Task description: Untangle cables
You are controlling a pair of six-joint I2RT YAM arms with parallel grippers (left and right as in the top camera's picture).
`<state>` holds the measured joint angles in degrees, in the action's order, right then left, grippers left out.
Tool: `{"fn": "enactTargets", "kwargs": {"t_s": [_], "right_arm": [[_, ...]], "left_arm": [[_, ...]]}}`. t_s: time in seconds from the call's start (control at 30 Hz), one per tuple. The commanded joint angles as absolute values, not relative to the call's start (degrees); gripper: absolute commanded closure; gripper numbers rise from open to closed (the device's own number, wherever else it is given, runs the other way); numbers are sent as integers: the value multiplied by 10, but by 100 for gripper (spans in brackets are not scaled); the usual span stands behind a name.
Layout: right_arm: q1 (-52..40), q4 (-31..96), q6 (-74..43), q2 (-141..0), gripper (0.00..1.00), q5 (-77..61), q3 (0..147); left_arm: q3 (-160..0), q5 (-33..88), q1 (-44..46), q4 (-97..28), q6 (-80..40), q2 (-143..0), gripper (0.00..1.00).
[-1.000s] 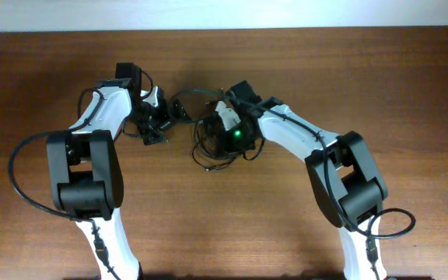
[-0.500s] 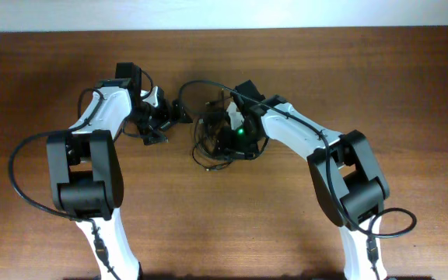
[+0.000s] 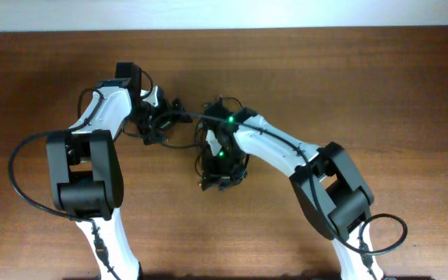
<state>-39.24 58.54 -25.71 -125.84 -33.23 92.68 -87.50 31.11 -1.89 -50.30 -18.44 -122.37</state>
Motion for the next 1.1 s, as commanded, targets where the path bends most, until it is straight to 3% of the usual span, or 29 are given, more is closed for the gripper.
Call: {"fn": "enactTargets", "kwargs": {"t_s": [0.0,0.13,0.27,0.4,0.47,0.57,0.77,1.07], "right_arm": [[-358,622,-227,-1218,54,-239,978],[-358,616,-249,-1222,54,-233,977],[-382,556,-439,-1222,54,-230,977],[-383,564,-672,-1223,54,-143,974],[-383,570,-762,-1223,44,-128,973],[-386,569,-865,-1225,44,-128,973],[-387,534,-875,-1253,72,-128,973],[-387,511,-891,-1286,65,-126,973]], "left_arm": [[-872,317,-19,-504,-183,-1216,2],[-872,317,-19,-504,-183,-1216,2],[-872,317,-19,-504,-183,-1216,2],[-872,317,-19,-504,-183,-1216,2],[-872,317,-19,-504,-183,-1216,2],[-872,317,-19,-504,-183,-1216,2],[-872,317,-19,-504,-184,-1216,2],[-872,317,-19,-504,-184,-1216,2]]}}
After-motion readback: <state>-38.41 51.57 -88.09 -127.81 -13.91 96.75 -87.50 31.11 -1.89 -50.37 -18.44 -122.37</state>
